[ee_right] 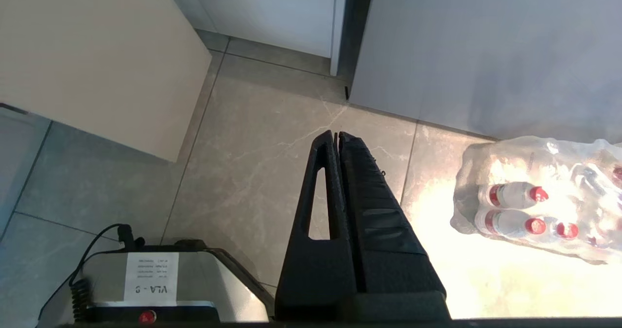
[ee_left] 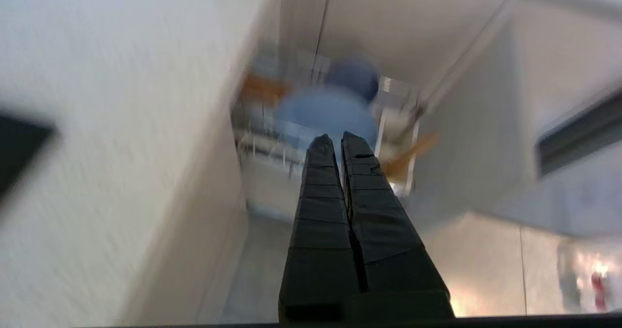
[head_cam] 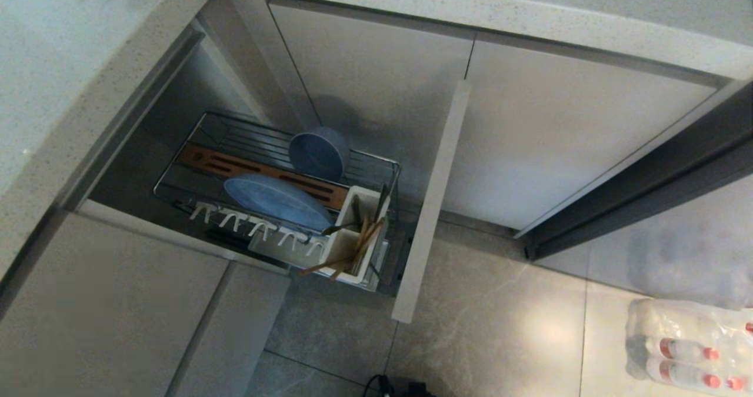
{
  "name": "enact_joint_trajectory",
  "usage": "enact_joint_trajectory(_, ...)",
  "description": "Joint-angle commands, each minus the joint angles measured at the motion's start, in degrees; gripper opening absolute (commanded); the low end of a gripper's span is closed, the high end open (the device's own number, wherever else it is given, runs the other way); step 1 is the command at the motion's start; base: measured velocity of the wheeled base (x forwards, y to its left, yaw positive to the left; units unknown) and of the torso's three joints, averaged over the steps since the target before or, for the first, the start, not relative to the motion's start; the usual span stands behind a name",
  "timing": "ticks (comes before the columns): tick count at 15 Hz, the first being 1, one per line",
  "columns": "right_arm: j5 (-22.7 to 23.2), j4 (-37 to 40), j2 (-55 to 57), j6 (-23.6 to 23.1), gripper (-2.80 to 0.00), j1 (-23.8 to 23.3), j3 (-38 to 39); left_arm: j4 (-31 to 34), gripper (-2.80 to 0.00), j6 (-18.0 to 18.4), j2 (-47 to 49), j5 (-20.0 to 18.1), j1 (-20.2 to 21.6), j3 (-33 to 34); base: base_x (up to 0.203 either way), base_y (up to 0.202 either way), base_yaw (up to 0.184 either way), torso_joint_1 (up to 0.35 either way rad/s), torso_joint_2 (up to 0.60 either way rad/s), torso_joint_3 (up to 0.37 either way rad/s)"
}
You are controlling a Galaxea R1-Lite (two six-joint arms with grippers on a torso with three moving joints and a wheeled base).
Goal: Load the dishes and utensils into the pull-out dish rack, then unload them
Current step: Take the plate out of the cupboard
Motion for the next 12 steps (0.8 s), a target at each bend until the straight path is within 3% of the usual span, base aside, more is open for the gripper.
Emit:
enact_joint_trajectory(1, -0.01, -0.01, 0.09, 0.00, -2.80, 0.00, 0.00, -1.86, -2.80, 0.03, -4.17, 0.57, -0.03, 7.11, 0.000, 0.000, 0.000, 0.000, 0.00, 0.000)
enact_joint_trajectory(3, -0.01, -0.01, 0.09, 0.00, -2.80, 0.00, 0.00, -9.46, -2.80, 0.50, -4.89, 2.79, -0.08, 15.83, 0.000, 0.000, 0.000, 0.000, 0.00, 0.000)
enact_joint_trajectory(8, -0.01, -0.01, 0.03, 0.00, -2.80, 0.00, 0.00, -30.38, -2.80, 6.74, -5.23, 6.44, -0.08, 38.31, 0.000, 0.000, 0.000, 0.000, 0.00, 0.000)
enact_joint_trajectory(12, -0.01, -0.01, 0.04, 0.00, -2.80, 0.00, 0.00, -37.61, -2.80, 6.73, -5.18, 7.03, -0.10, 47.26, 0.000, 0.000, 0.000, 0.000, 0.00, 0.000)
